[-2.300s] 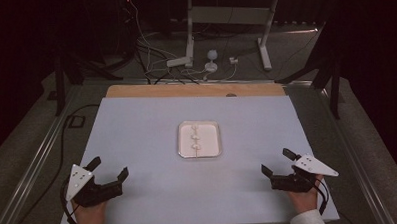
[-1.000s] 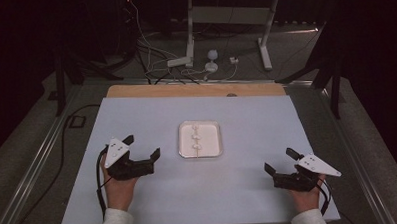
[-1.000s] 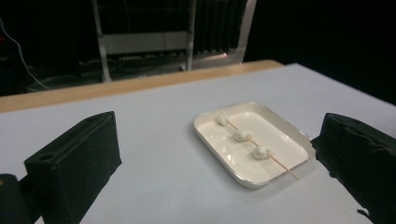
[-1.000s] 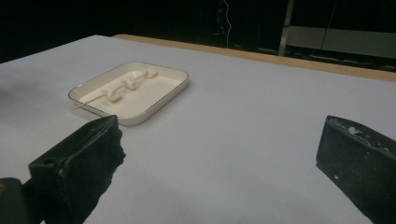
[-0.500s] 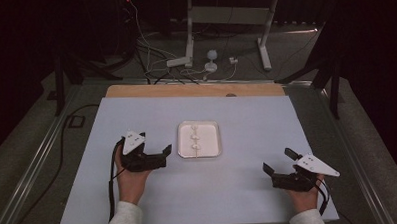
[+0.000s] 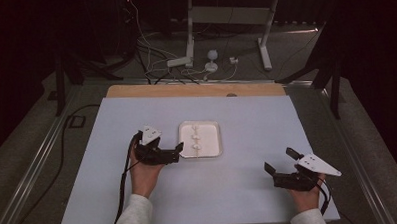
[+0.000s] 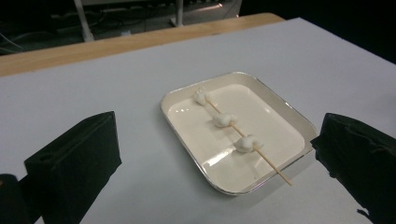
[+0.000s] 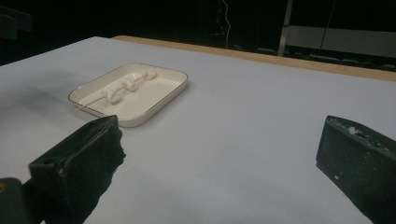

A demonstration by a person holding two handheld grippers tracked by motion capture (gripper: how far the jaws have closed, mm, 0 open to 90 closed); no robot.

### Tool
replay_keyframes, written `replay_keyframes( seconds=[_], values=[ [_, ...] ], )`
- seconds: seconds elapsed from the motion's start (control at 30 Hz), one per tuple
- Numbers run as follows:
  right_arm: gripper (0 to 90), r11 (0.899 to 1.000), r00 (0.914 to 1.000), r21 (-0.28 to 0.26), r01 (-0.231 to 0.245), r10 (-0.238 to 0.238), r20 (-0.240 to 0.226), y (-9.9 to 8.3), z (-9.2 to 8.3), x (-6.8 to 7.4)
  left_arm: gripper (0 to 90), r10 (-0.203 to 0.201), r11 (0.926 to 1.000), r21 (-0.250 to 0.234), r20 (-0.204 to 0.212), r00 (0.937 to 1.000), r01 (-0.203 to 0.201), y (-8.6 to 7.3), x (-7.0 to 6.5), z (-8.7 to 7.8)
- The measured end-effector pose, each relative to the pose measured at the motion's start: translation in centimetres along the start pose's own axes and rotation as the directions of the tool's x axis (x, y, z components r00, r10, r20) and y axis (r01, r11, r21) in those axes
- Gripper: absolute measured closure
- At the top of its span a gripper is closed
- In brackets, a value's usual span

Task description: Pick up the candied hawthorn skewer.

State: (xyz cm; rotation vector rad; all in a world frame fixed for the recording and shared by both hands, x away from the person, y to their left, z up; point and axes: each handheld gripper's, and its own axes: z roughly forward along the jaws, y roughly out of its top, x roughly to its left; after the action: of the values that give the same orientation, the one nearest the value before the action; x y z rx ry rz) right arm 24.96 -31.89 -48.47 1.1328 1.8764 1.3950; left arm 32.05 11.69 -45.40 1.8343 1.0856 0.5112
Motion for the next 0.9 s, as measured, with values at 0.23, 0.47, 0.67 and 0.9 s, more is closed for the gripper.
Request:
replay_keyframes(
  seconds=[0.23, 0.47, 0.67, 0.9],
  values=[
    [0.0, 1.000, 1.0000, 0.003, 0.005, -0.005, 0.004, 0.0, 0.0, 0.1, 0.7, 0.013, 0.9978, 0.065, 0.017, 0.9998, -0.014, -0.1, -0.8, 2.0],
    [0.0, 1.000, 0.9999, 0.003, 0.010, -0.010, 0.003, 0.1, 0.1, 0.2, 1.2, 0.021, 0.9934, 0.112, 0.040, 0.9990, -0.025, -0.2, -1.8, 4.2],
    [0.0, 1.000, 1.0000, 0.001, 0.006, -0.006, 0.001, 0.1, 0.0, 0.1, 1.4, 0.018, 0.9862, 0.164, 0.044, 0.9988, -0.026, -0.4, -2.6, 5.7],
    [0.0, 1.000, 1.0000, 0.004, 0.010, -0.010, 0.001, 0.0, 0.0, 0.1, 1.4, -0.001, 0.9775, 0.211, 0.072, 0.9974, -0.014, -0.6, -3.0, 6.9]
  ],
)
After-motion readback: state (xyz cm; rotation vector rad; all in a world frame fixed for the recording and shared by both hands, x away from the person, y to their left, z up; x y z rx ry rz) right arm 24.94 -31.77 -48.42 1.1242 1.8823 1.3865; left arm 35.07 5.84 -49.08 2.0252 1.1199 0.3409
